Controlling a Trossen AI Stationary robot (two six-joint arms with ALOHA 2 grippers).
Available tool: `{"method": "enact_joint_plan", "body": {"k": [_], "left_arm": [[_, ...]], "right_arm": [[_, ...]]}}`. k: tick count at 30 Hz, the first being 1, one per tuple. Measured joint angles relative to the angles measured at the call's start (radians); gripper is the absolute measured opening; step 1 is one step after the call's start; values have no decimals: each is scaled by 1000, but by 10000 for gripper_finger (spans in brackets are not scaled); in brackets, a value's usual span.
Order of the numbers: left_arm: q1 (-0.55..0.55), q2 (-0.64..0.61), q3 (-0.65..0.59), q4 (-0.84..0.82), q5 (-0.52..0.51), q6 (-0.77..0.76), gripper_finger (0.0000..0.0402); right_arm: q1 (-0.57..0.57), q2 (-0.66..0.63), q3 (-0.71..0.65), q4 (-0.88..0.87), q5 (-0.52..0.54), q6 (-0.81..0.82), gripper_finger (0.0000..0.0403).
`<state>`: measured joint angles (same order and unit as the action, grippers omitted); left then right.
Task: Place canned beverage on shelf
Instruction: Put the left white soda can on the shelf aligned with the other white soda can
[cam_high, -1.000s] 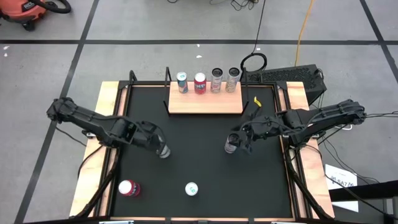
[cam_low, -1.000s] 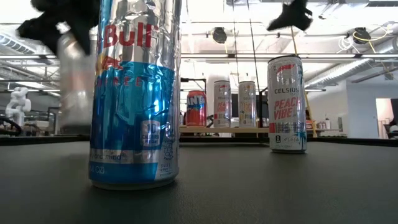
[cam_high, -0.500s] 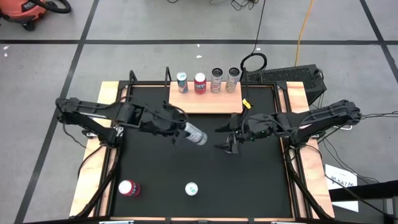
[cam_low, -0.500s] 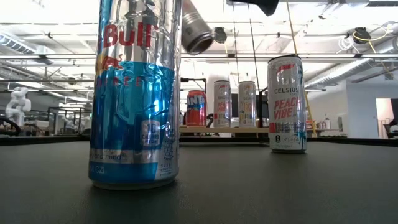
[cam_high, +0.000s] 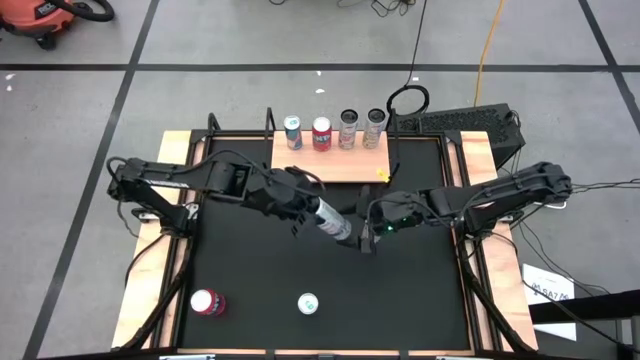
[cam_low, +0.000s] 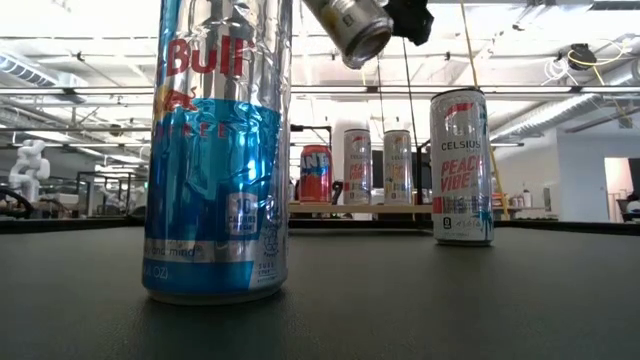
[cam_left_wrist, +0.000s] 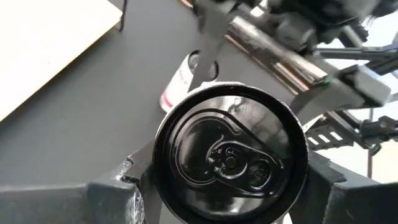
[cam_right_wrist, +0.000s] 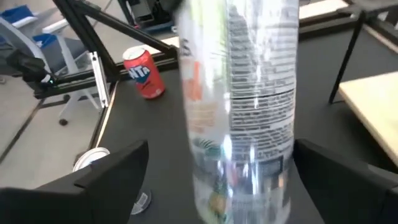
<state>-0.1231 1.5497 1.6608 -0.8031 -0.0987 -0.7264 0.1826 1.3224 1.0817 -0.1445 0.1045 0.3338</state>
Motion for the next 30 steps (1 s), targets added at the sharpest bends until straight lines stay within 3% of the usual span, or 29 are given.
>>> {"method": "enact_joint_plan", "body": {"k": [7, 14, 18, 23, 30], "left_arm": [[2, 0, 2, 55, 23, 1, 235], [4, 0, 1, 97, 35, 5, 235], [3, -20, 1, 116, -61, 27, 242], [3, -79, 3, 174, -229, 106, 299], [-10, -85, 2, 313, -294, 223, 381]], "right_arm": [[-14, 4, 0, 6, 19, 40, 323], [-33, 1, 0, 15, -31, 66, 253], [-40, -22, -2, 53, -14, 58, 237], [-69, -72, -2, 148, 52, 72, 240], [-100, -123, -2, 276, 45, 0, 250]]}}
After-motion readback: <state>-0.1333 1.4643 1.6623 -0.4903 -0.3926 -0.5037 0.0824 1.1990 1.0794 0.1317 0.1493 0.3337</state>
